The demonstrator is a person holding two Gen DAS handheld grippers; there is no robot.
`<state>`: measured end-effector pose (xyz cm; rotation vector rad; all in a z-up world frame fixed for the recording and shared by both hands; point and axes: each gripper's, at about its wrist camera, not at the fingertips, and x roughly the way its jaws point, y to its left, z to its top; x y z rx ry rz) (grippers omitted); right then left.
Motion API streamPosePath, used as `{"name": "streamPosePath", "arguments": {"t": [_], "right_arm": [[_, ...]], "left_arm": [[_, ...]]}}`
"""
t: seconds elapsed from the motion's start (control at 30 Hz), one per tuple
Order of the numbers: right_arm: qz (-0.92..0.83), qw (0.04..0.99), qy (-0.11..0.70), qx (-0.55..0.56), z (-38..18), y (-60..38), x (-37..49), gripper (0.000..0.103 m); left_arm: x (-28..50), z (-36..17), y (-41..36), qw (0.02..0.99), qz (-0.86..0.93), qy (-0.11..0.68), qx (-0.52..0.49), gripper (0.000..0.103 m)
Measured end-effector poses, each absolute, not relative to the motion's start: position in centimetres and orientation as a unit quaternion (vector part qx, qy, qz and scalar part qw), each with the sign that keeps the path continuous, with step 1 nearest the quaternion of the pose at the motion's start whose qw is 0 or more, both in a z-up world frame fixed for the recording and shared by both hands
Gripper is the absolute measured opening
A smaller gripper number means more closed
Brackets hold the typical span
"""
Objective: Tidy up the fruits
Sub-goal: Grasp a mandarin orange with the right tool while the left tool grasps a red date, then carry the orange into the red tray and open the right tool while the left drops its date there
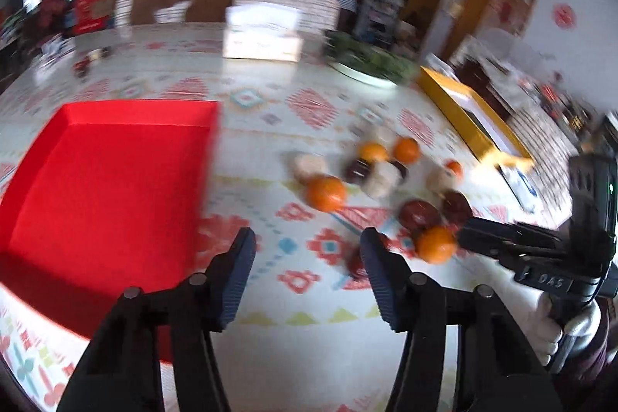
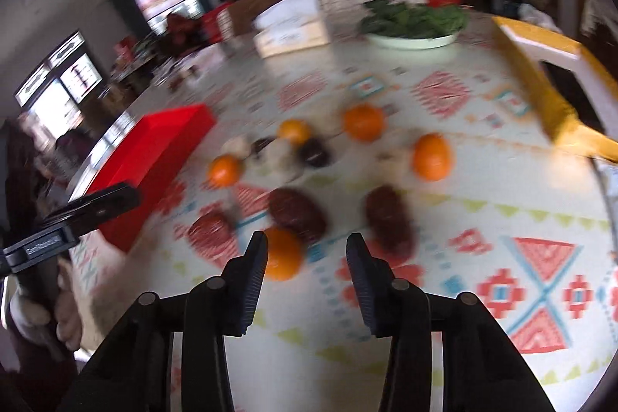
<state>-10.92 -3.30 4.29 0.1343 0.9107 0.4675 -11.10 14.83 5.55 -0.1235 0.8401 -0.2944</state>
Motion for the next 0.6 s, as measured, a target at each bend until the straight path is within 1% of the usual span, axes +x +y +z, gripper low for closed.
{"name": "streamPosePath", "arguments": {"t": [0.07, 0.13, 0.23, 0.6], "right_arm": [[0.227, 0.868, 0.439, 0.051, 3.7, -2.1, -10.9, 0.046], [0.234, 0.865, 0.442, 0.045, 3.1, -0.9, -10.9, 0.042], [0.234, 0.864, 0.444, 0.043, 2.7, 0.1, -10.9, 0.04], [0.238, 0.864, 0.439, 0.064, 3.3, -1.3, -12.0, 0.037]], "left_arm": [[-11.1, 5.1, 13.8, 0.897, -0.155, 0.412, -0.044, 0.056], [-11.1, 4.6, 13.0, 0.893, -0.164, 0.418, -0.029, 0.056], [-11.1, 4.2, 12.0, 0.889, -0.176, 0.423, -0.008, 0.056], [-8.9, 1.5, 8.7, 0.868, -0.189, 0.457, 0.041, 0.056]]}}
